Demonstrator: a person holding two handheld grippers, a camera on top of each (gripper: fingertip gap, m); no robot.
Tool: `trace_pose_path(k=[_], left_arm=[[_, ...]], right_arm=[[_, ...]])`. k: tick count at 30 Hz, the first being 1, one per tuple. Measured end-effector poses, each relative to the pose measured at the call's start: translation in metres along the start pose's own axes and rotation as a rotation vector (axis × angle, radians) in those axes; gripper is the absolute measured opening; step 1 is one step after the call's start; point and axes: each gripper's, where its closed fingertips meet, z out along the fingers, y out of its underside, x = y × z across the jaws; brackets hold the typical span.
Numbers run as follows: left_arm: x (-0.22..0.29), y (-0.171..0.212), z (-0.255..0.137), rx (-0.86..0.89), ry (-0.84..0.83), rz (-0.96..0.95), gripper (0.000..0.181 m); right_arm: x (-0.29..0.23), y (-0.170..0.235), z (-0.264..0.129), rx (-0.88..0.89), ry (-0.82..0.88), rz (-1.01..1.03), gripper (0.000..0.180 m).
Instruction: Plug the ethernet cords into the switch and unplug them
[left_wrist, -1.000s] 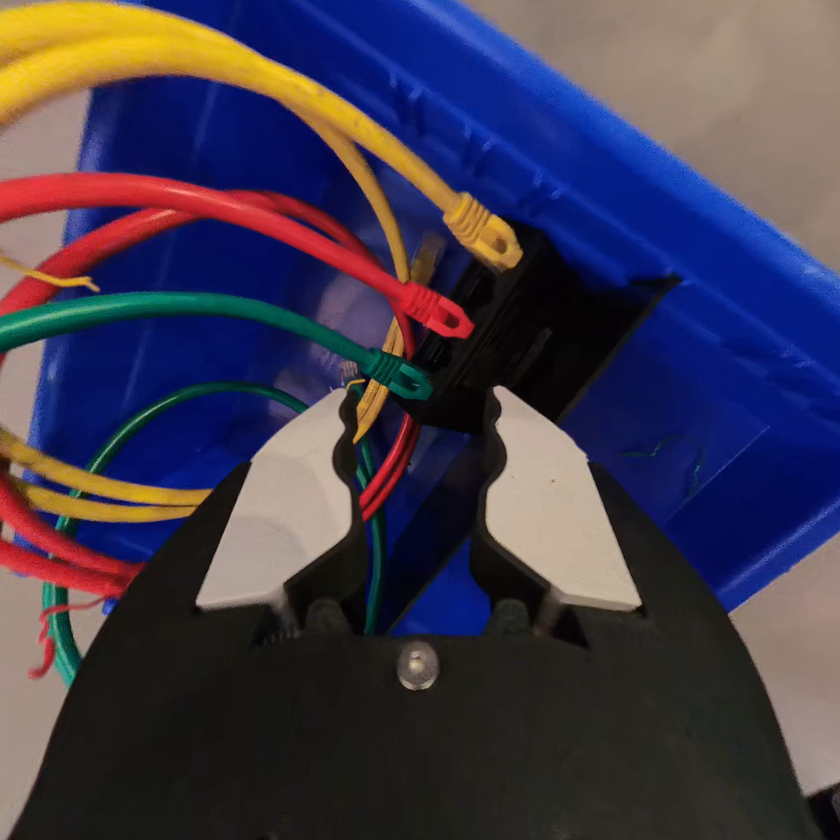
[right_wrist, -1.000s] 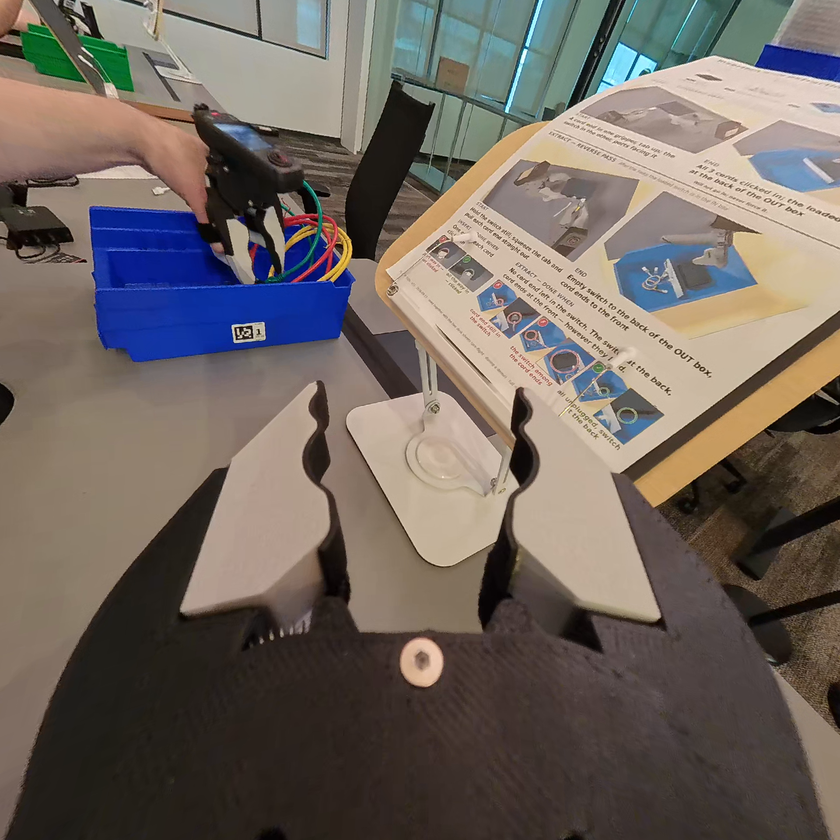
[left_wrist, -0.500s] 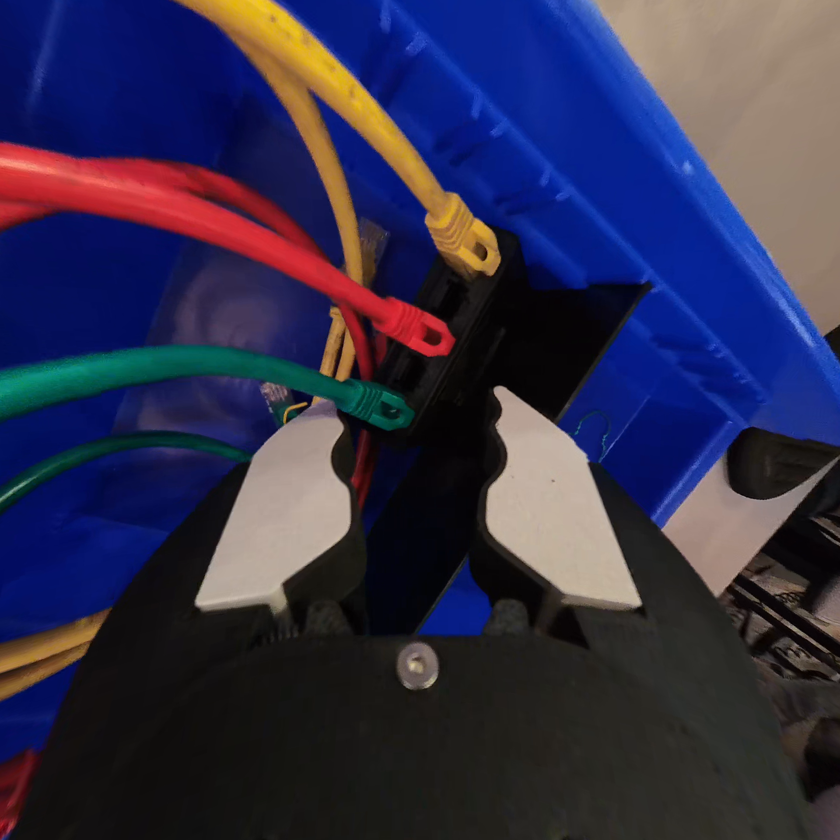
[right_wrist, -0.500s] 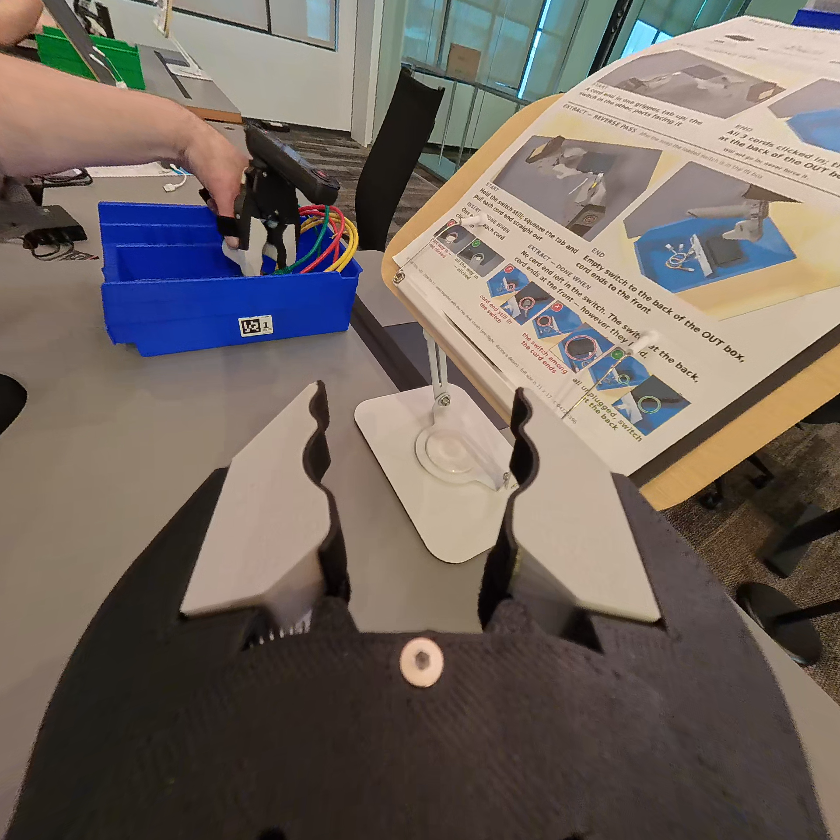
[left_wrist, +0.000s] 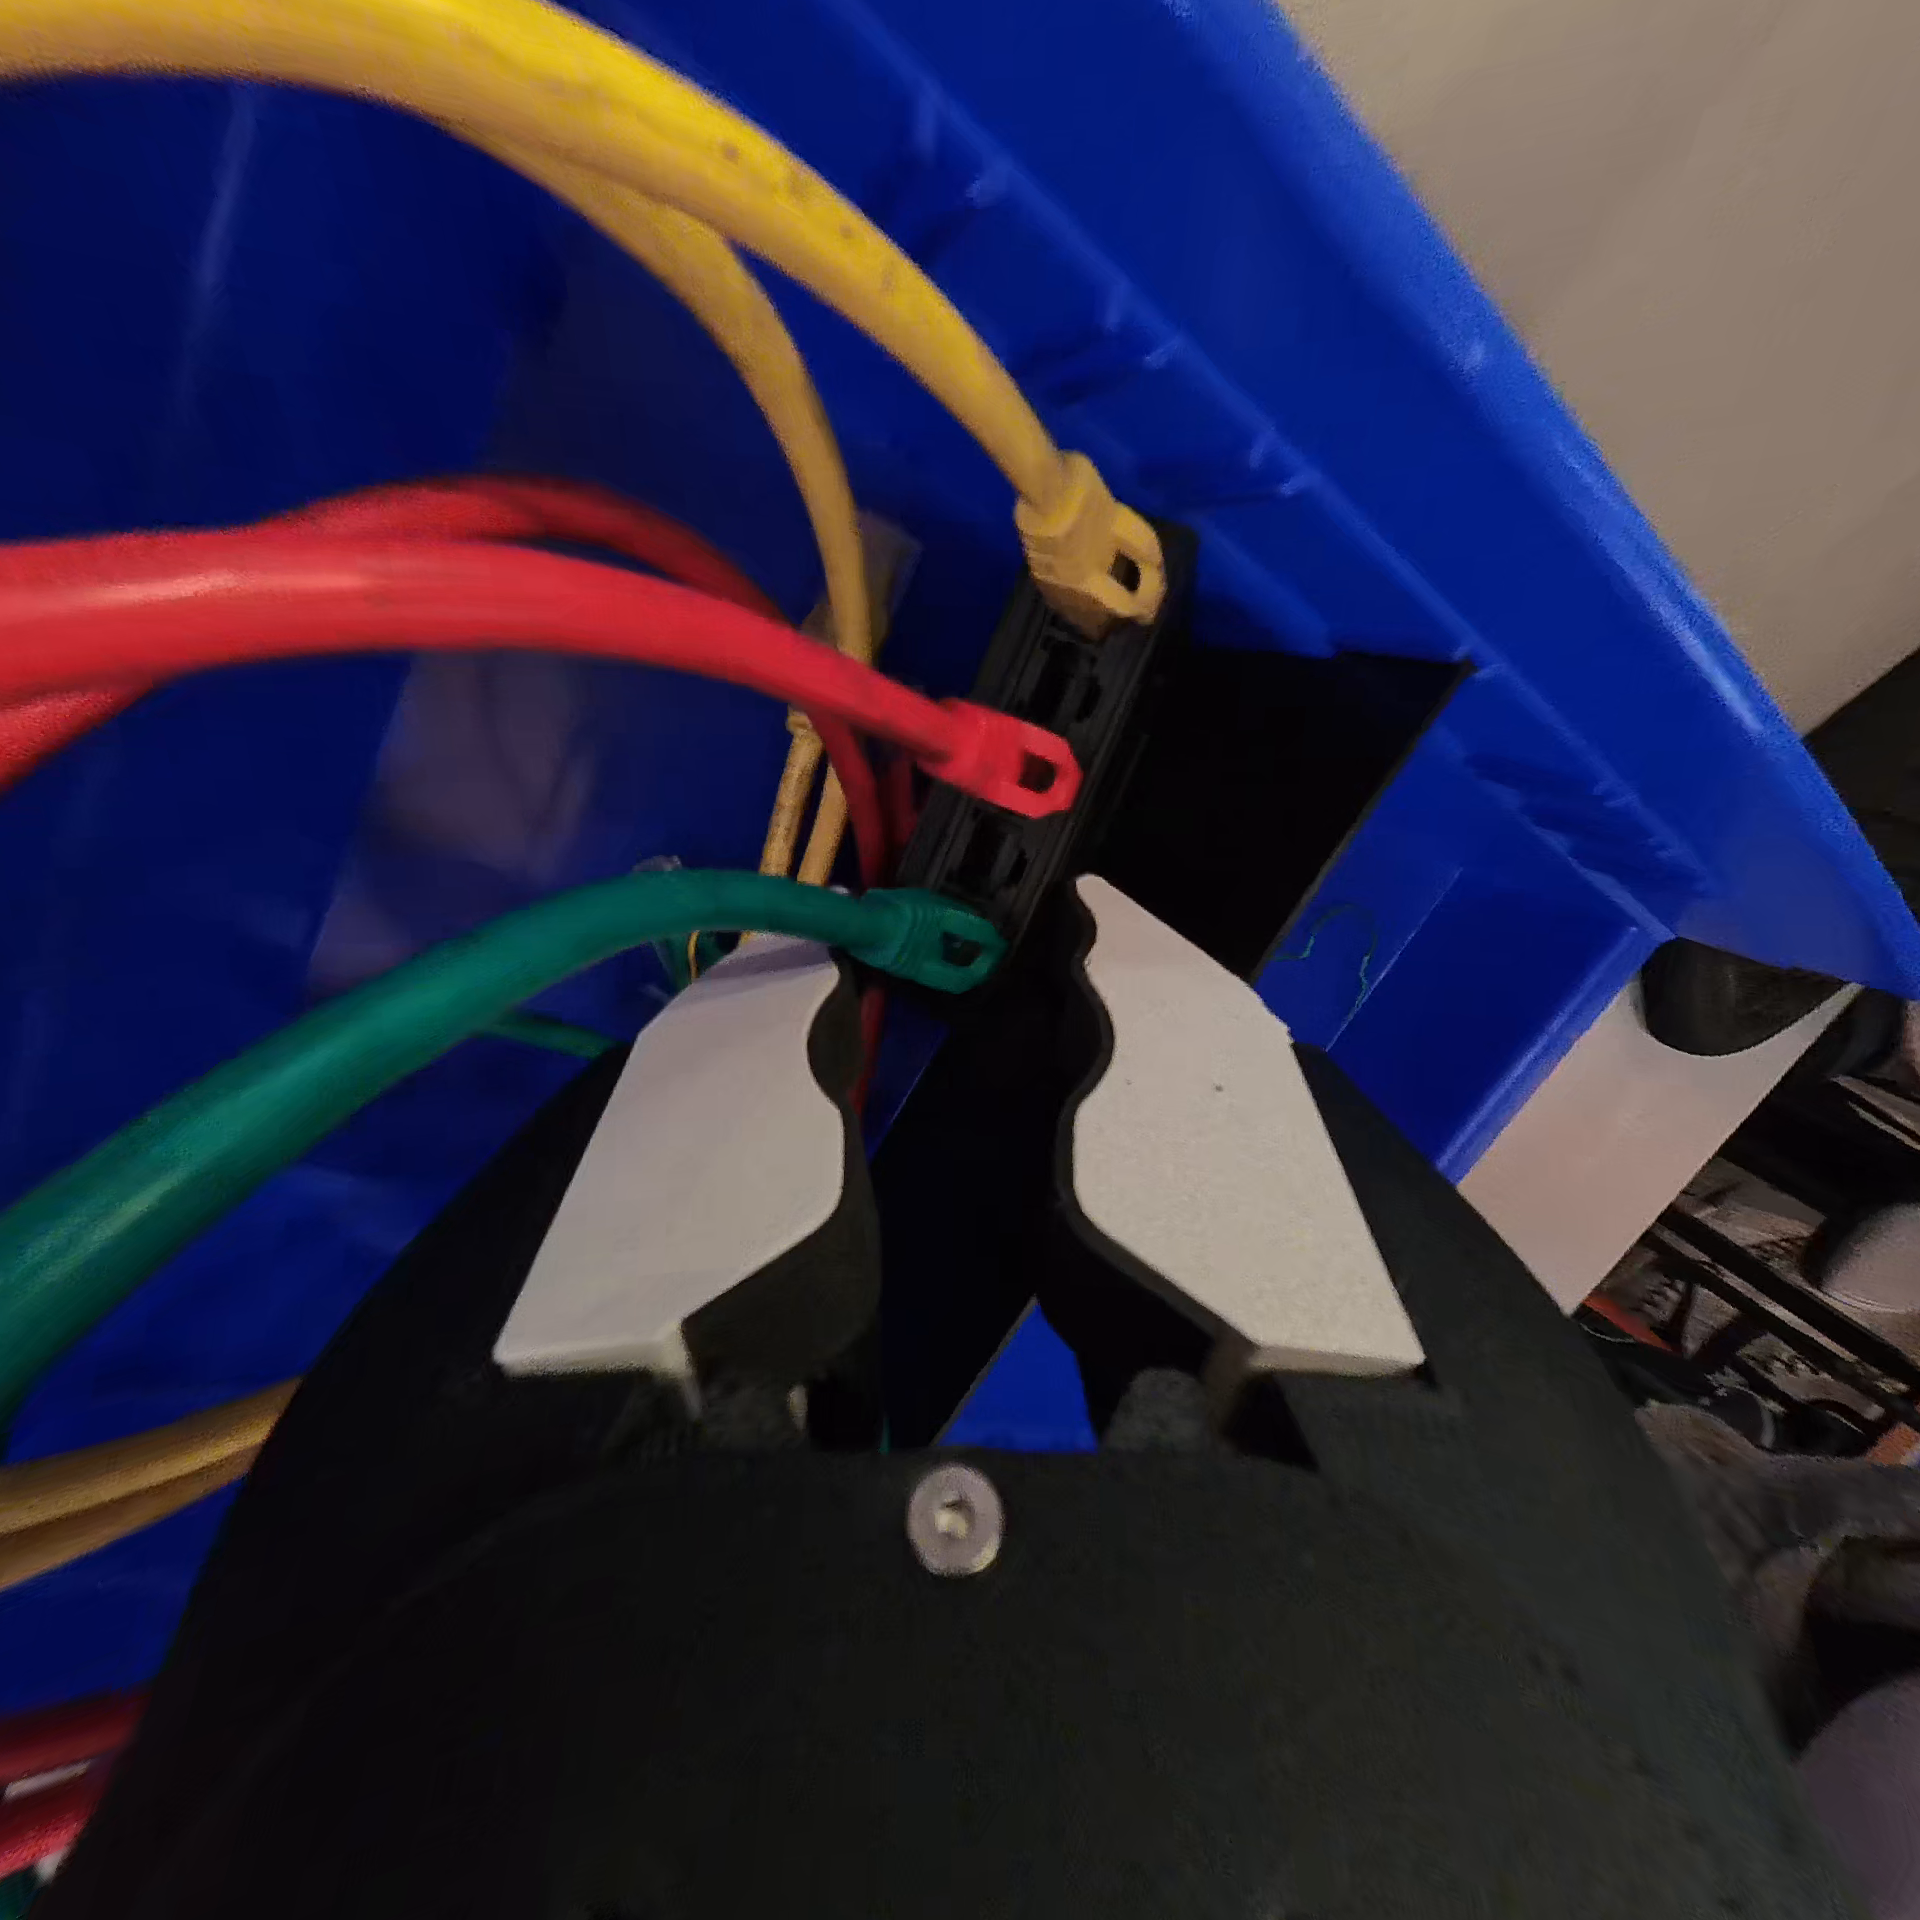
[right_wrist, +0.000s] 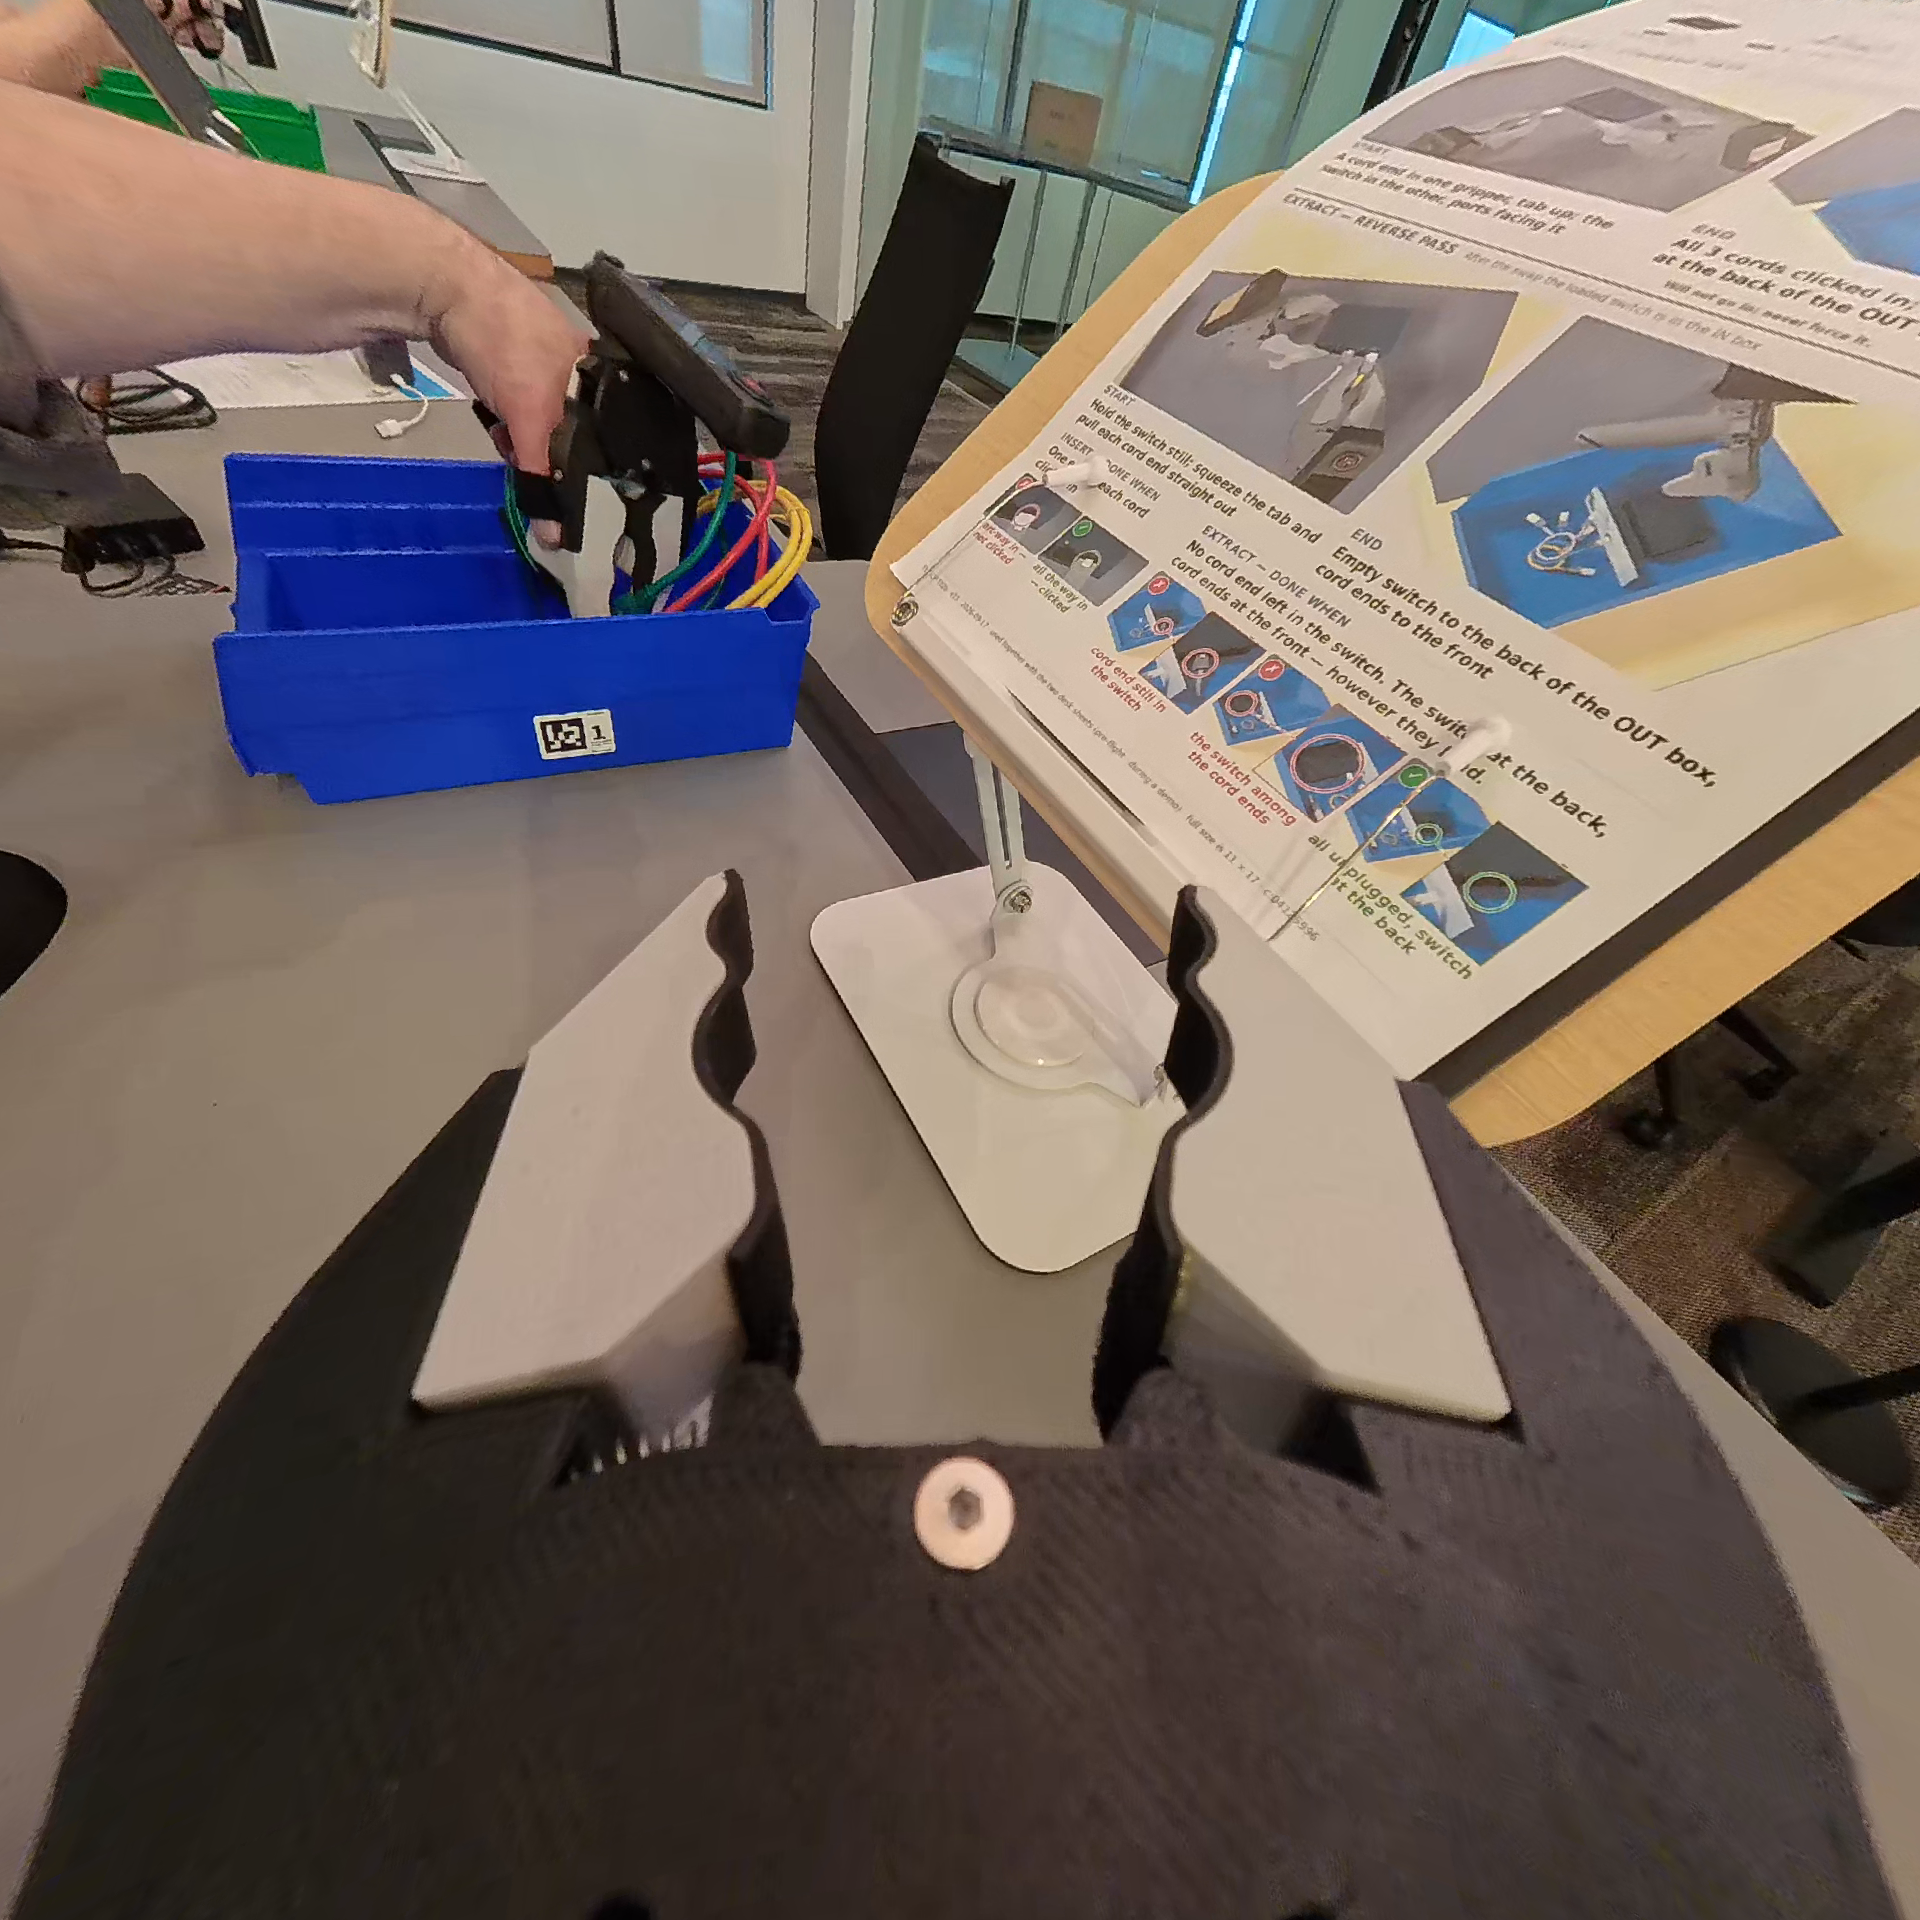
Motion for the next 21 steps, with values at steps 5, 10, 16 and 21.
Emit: trace_pose_path(k=[5, 10, 16, 21], left_arm=[[0.001, -0.001, -0.019, 0.038, -0.083, 0.033, 0.031], [0.005, 0.002, -0.036, 0.108, -0.136, 0.043, 0.030], [0.016, 0.002, -0.060, 0.196, -0.166, 0.056, 0.028], [0.027, -0.003, -0.087, 0.299, -0.204, 0.067, 0.028]], right_arm=[[-0.001, 0.000, 0.000, -0.001, -0.004, 0.001, 0.080], [-0.002, -0.004, -0.002, 0.012, -0.007, -0.002, 0.079], [-0.003, -0.011, -0.006, 0.028, -0.007, -0.007, 0.079], [-0.005, -0.015, -0.008, 0.047, -0.017, 0.000, 0.079]])
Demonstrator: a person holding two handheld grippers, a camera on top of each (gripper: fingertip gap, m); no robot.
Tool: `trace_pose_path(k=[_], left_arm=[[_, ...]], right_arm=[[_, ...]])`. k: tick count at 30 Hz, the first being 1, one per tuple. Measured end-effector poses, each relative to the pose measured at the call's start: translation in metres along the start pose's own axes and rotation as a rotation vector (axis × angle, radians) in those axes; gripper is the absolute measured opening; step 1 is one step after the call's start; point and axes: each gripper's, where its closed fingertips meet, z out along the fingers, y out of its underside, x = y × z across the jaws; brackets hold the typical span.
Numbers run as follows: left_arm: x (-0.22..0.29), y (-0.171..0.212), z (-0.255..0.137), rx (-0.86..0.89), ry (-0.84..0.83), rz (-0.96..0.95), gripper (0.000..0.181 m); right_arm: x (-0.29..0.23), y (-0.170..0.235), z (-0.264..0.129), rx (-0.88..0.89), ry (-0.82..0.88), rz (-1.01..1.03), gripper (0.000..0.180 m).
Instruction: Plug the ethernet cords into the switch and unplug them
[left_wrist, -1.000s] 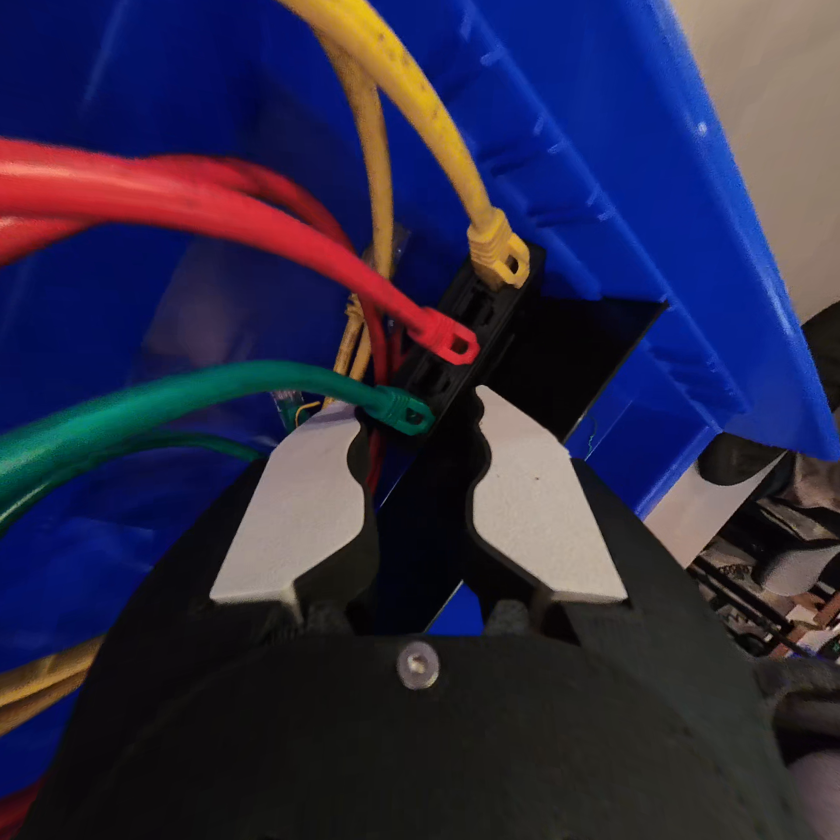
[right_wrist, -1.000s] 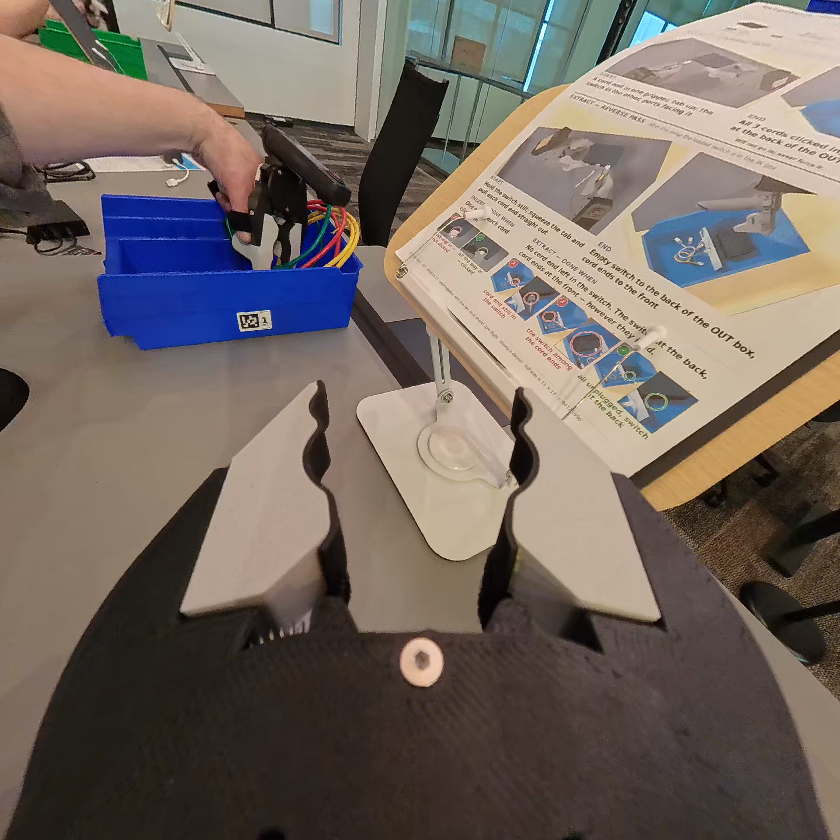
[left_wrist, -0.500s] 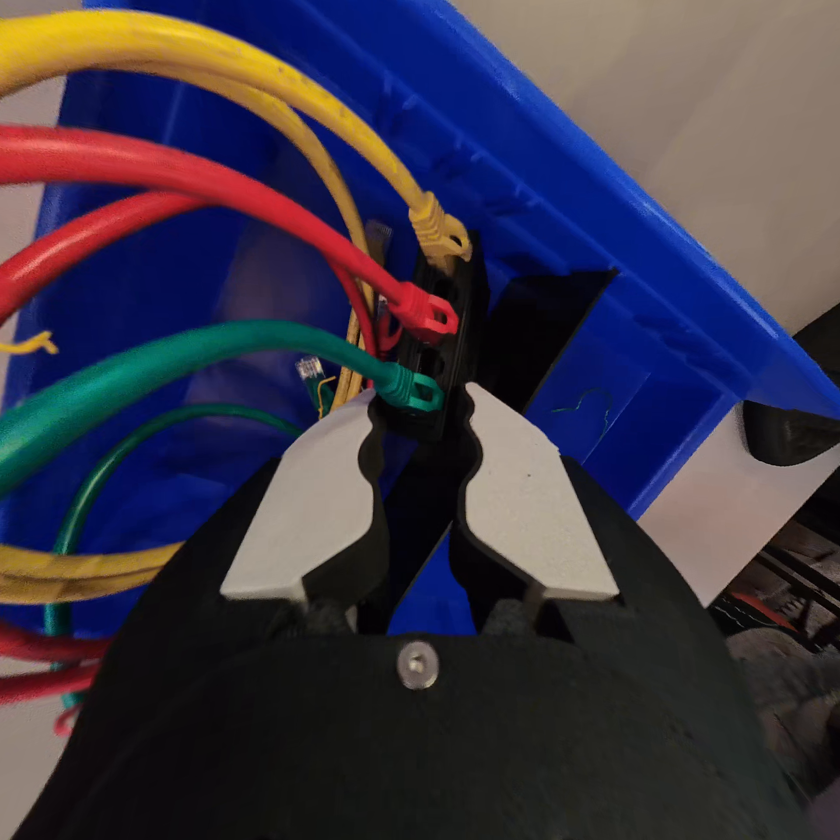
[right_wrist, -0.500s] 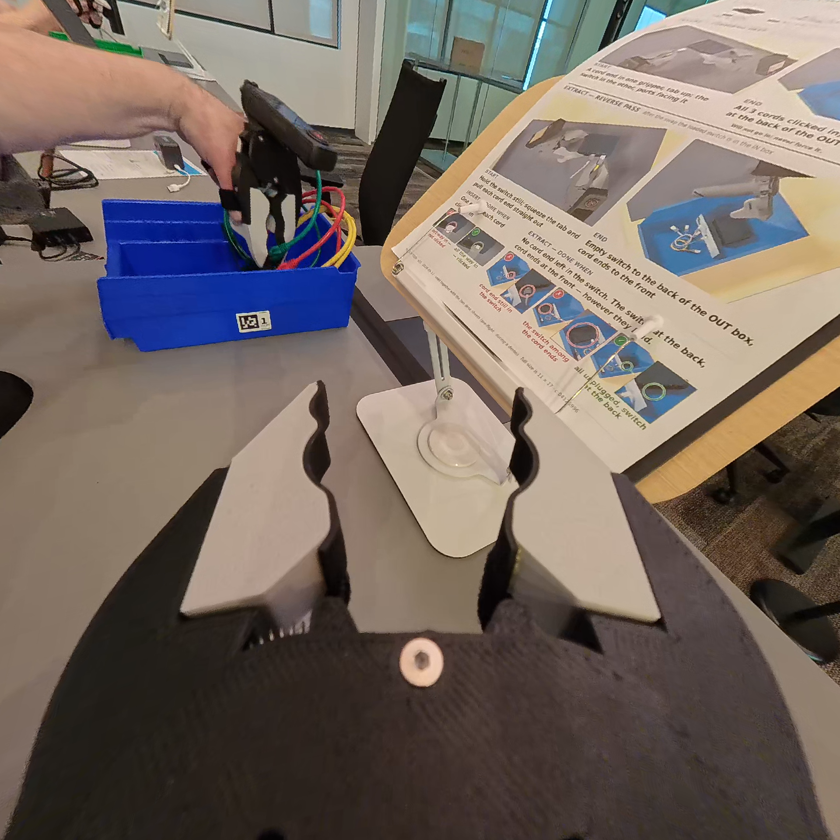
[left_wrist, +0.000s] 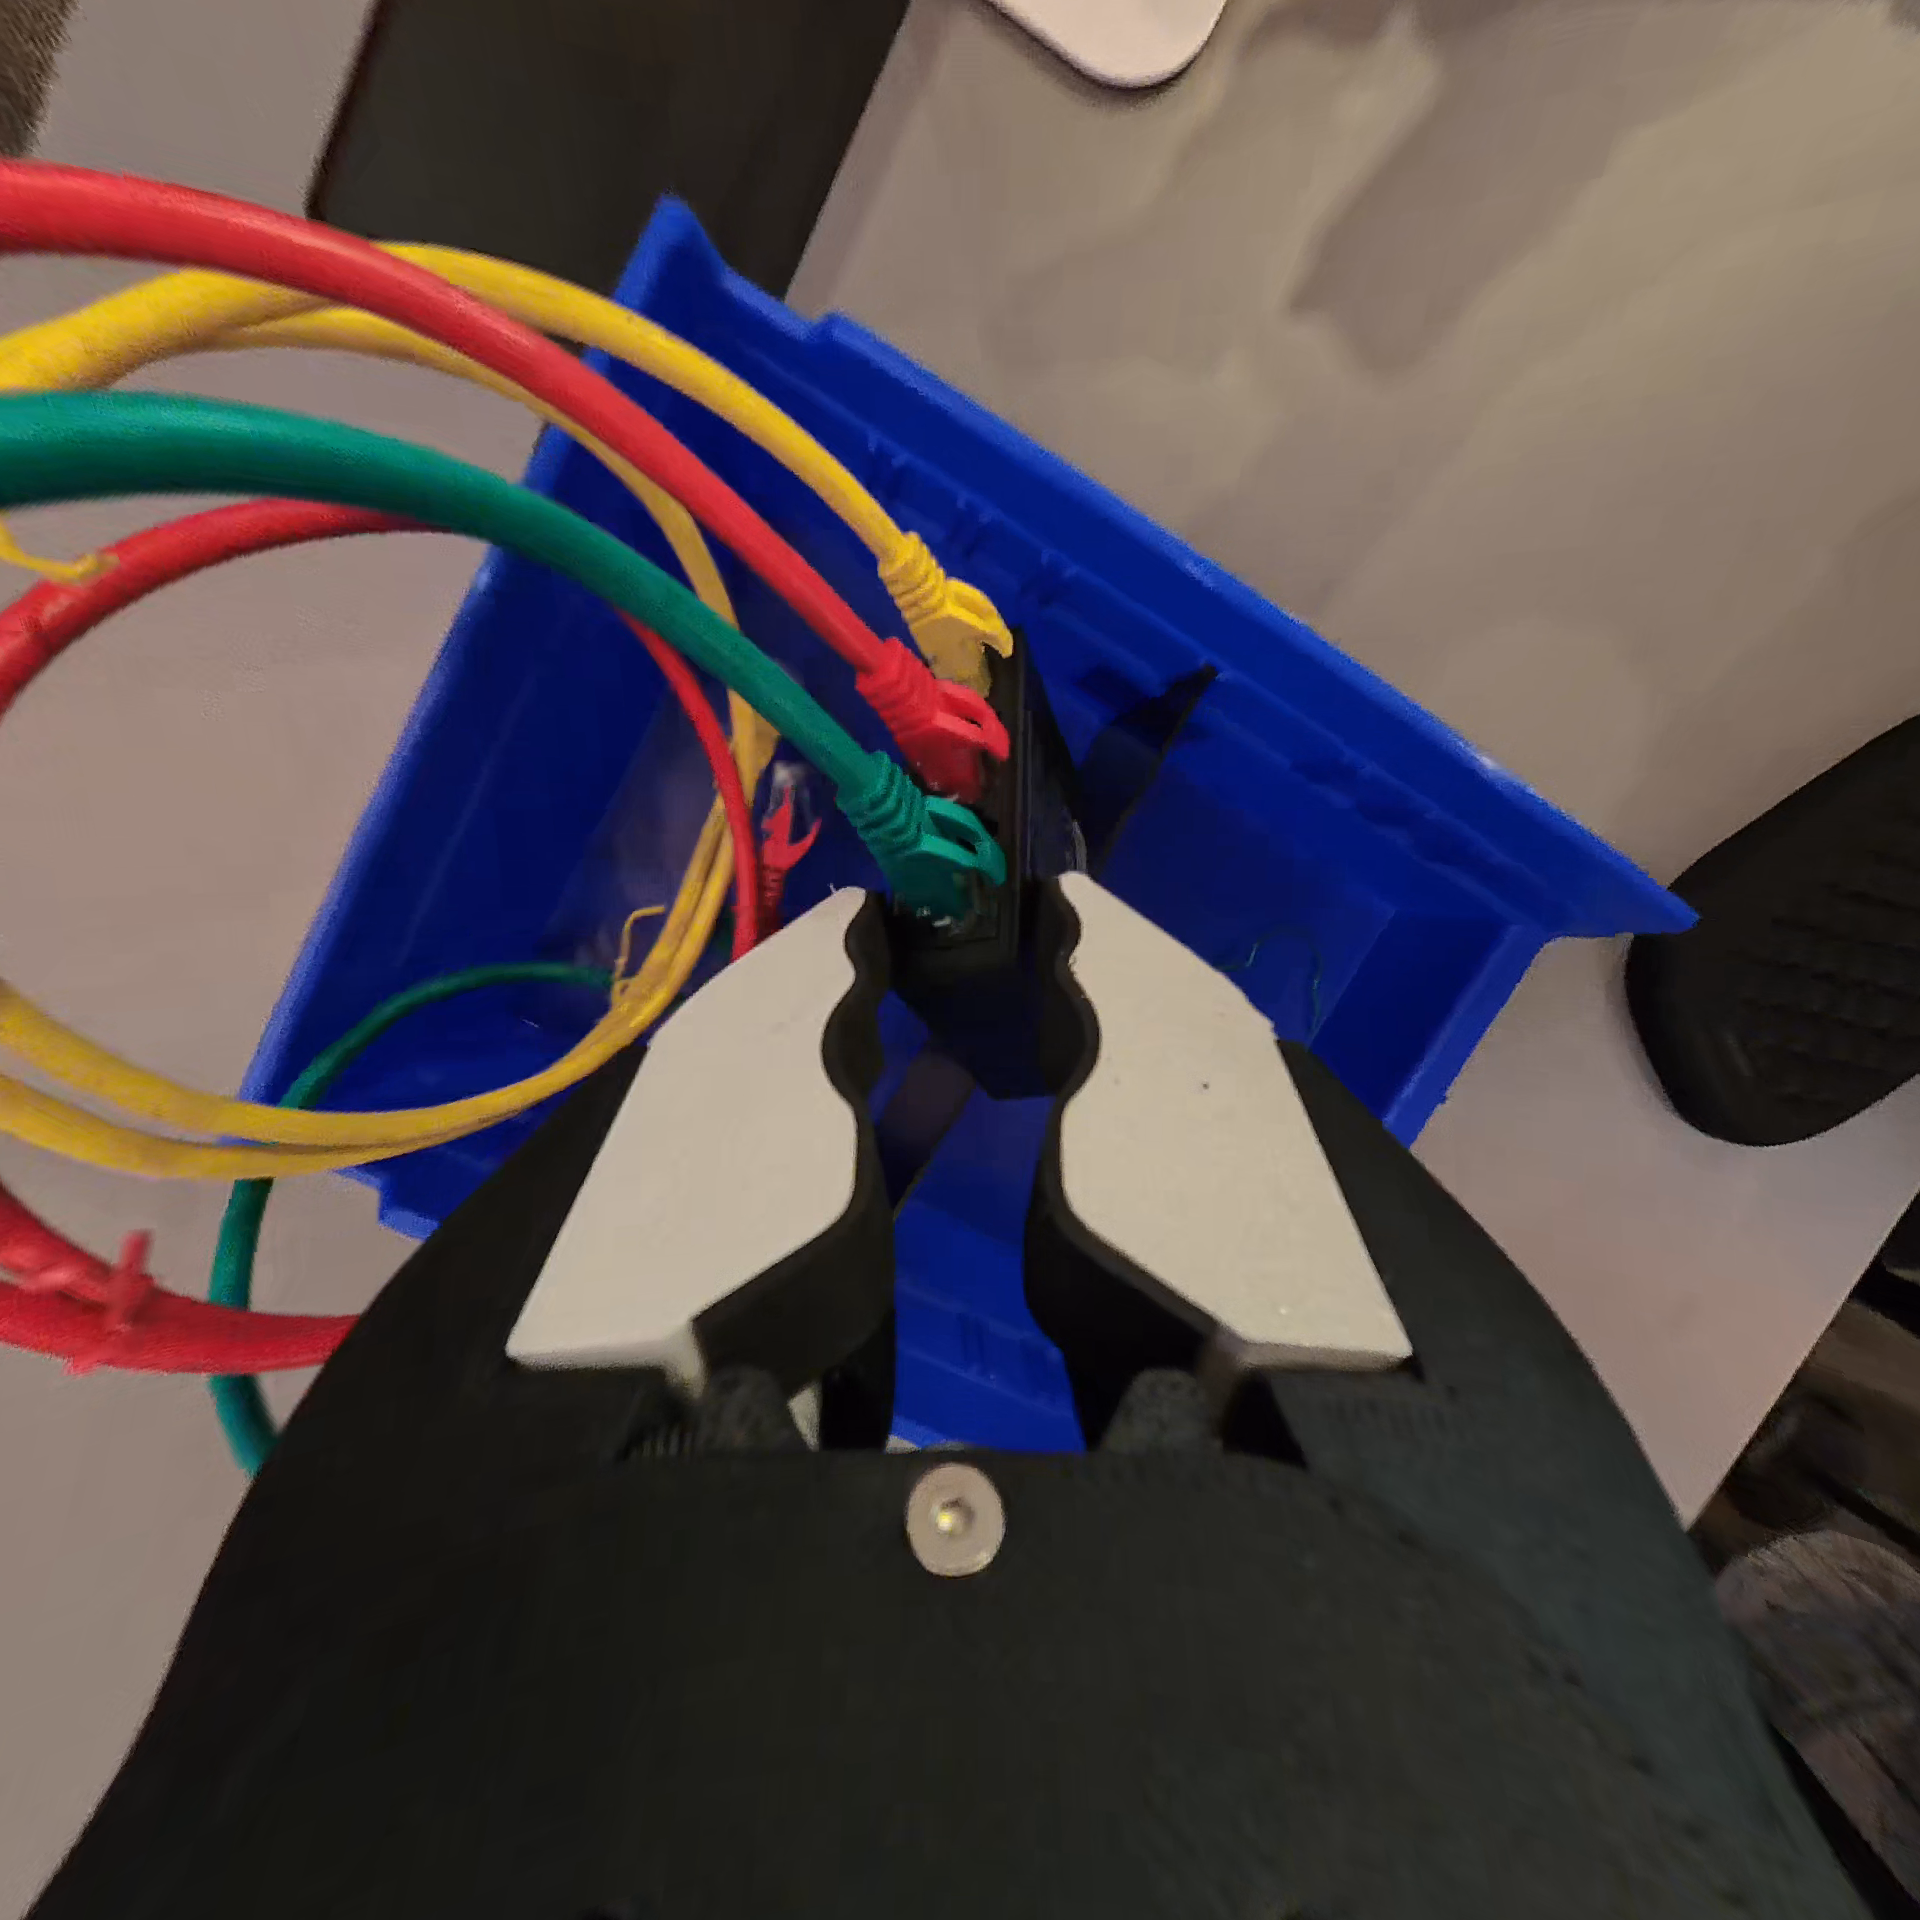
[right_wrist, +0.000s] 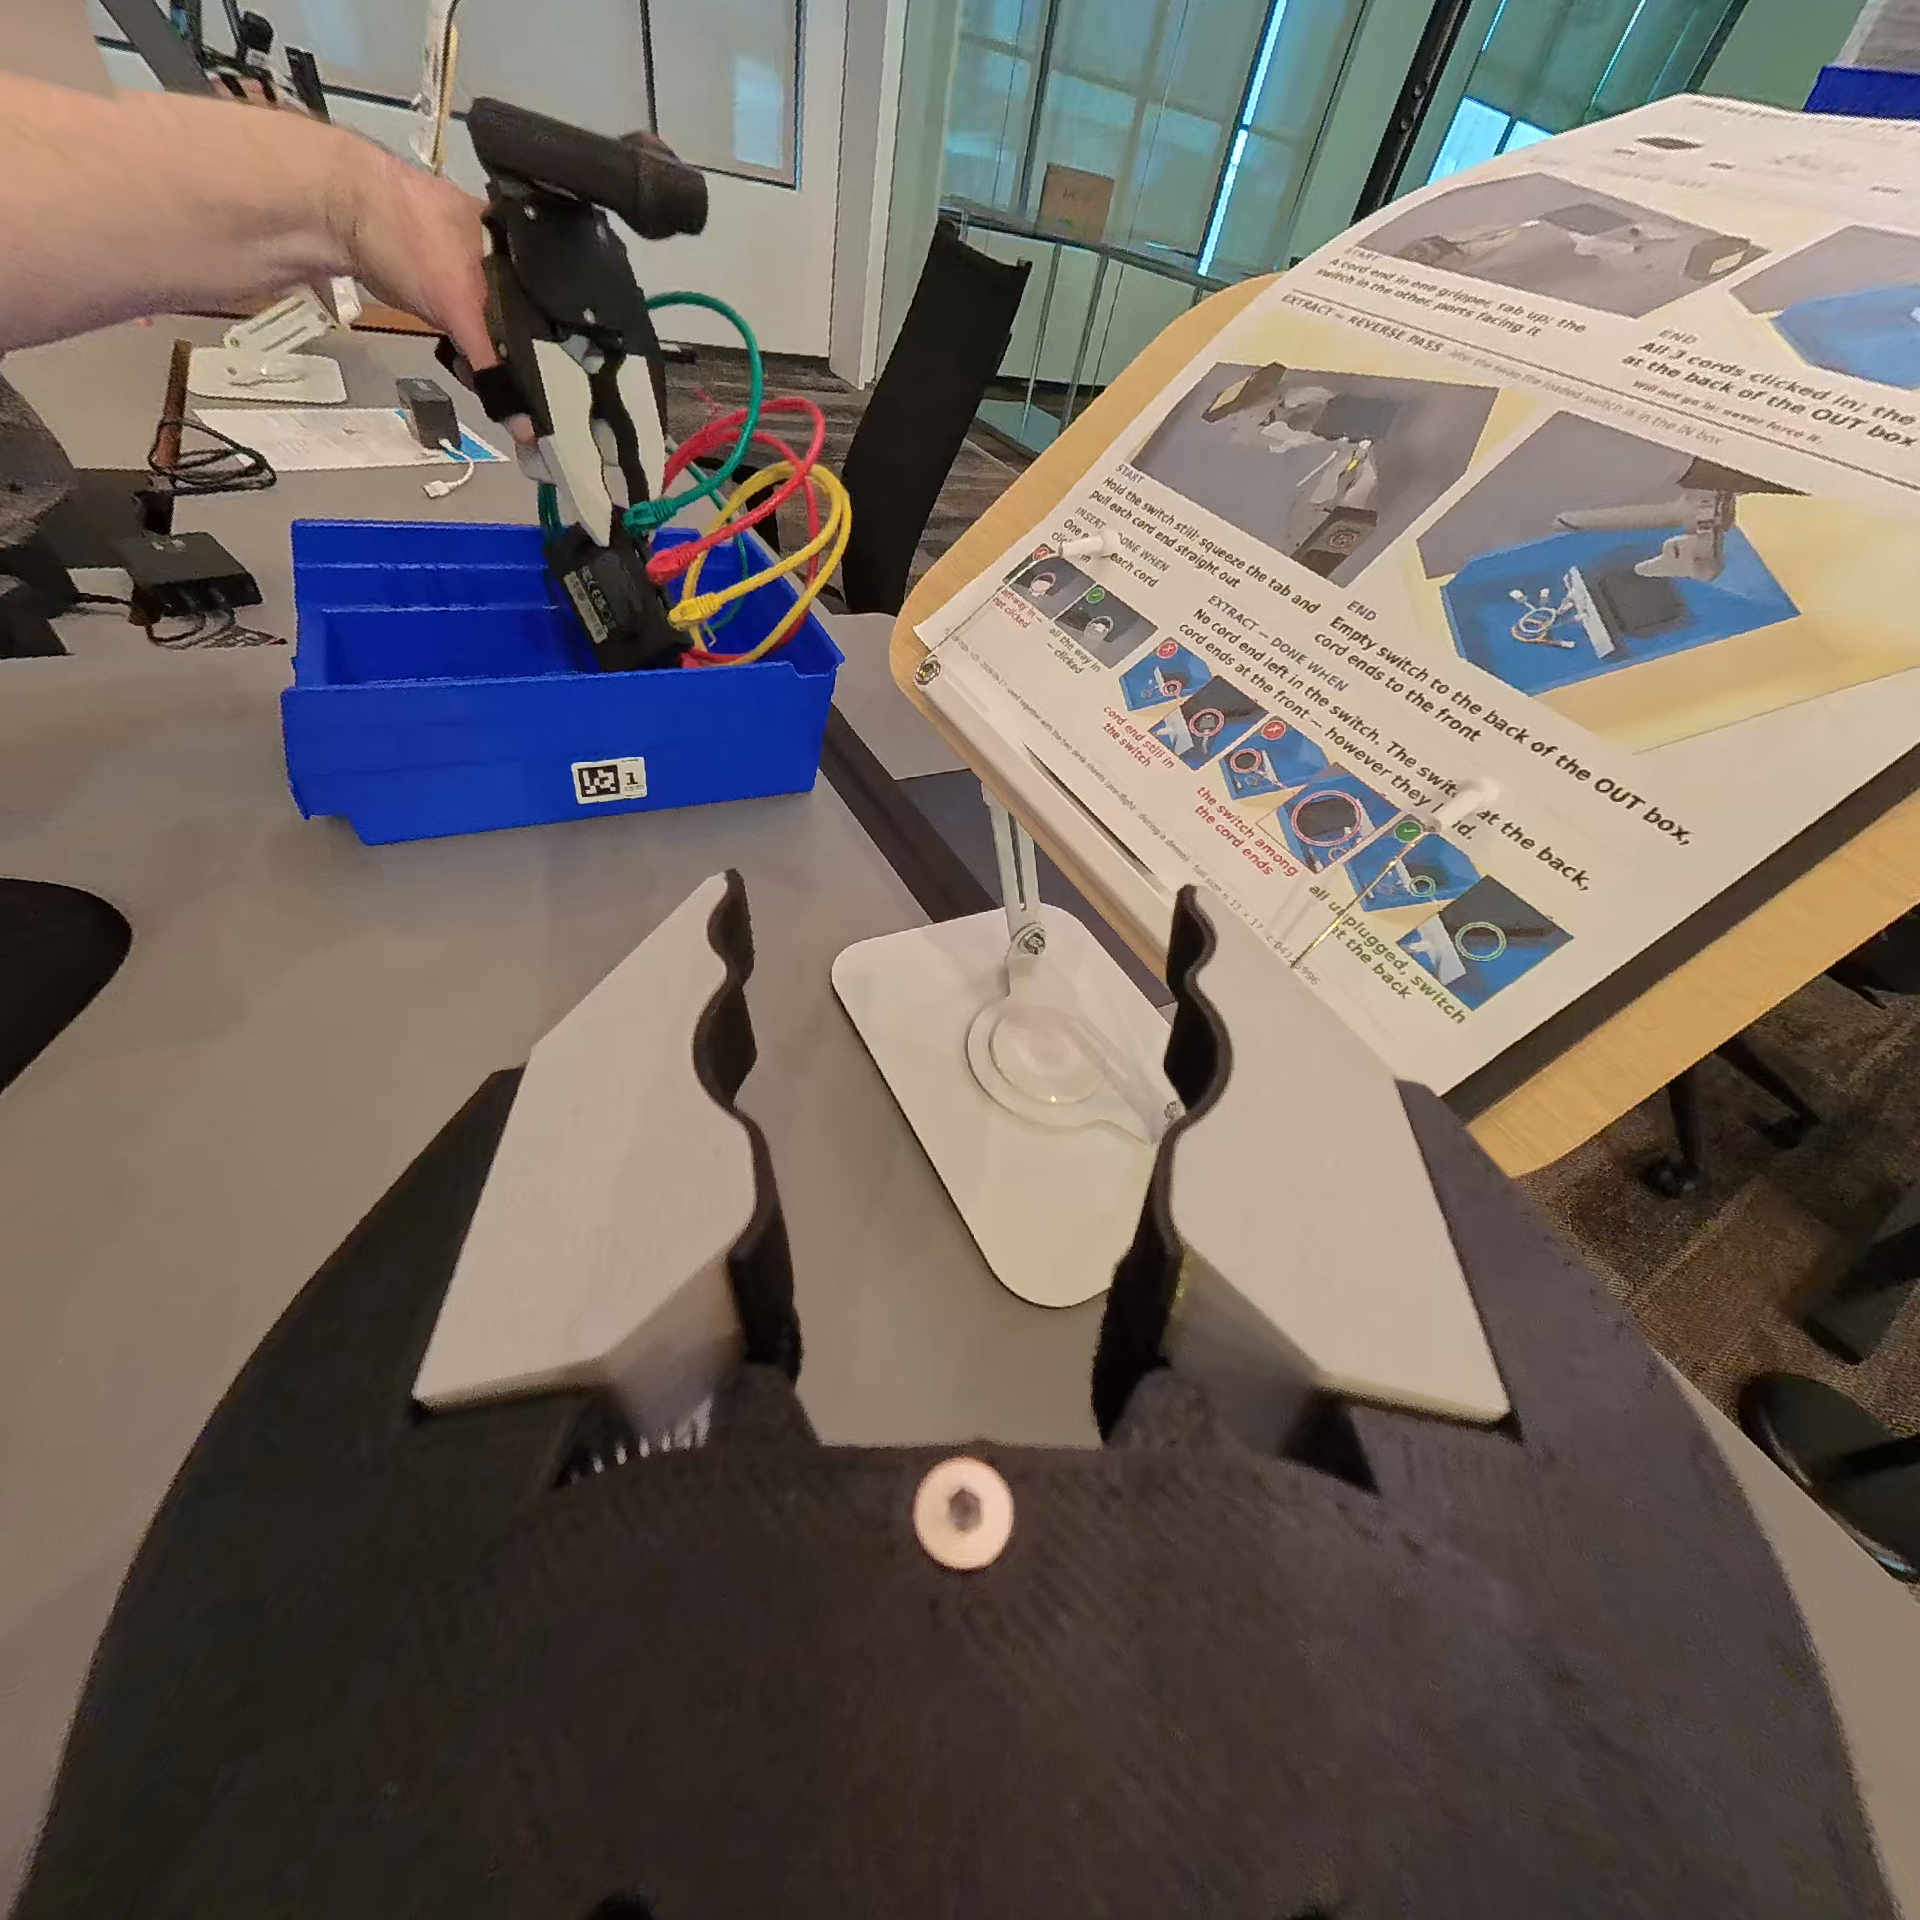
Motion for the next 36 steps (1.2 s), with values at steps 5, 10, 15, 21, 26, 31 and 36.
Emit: trace_pose_path(k=[5, 10, 15, 21, 26, 31, 36], left_arm=[[0.006, -0.010, -0.022, 0.084, -0.028, -0.007, 0.028], [0.019, -0.019, -0.042, 0.135, -0.031, 0.011, 0.028], [0.039, -0.035, -0.070, 0.179, -0.032, 0.046, 0.028], [0.072, -0.064, -0.106, 0.212, -0.025, 0.115, 0.028], [0.115, -0.090, -0.117, 0.200, 0.036, 0.190, 0.028], [0.176, -0.119, -0.099, 0.154, 0.171, 0.305, 0.027], [0.236, -0.139, -0.053, 0.081, 0.340, 0.417, 0.027]], right_arm=[[-0.004, -0.003, 0.001, 0.009, -0.012, 0.000, 0.079], [-0.007, -0.008, -0.001, 0.021, -0.018, -0.006, 0.079], [-0.009, -0.011, -0.002, 0.030, -0.026, -0.005, 0.079], [-0.010, -0.019, -0.007, 0.050, -0.030, -0.008, 0.079], [-0.009, -0.029, -0.018, 0.079, -0.021, -0.018, 0.079], [-0.006, -0.040, -0.031, 0.114, -0.008, -0.020, 0.079], [-0.003, -0.050, -0.046, 0.143, 0.009, -0.029, 0.078]])
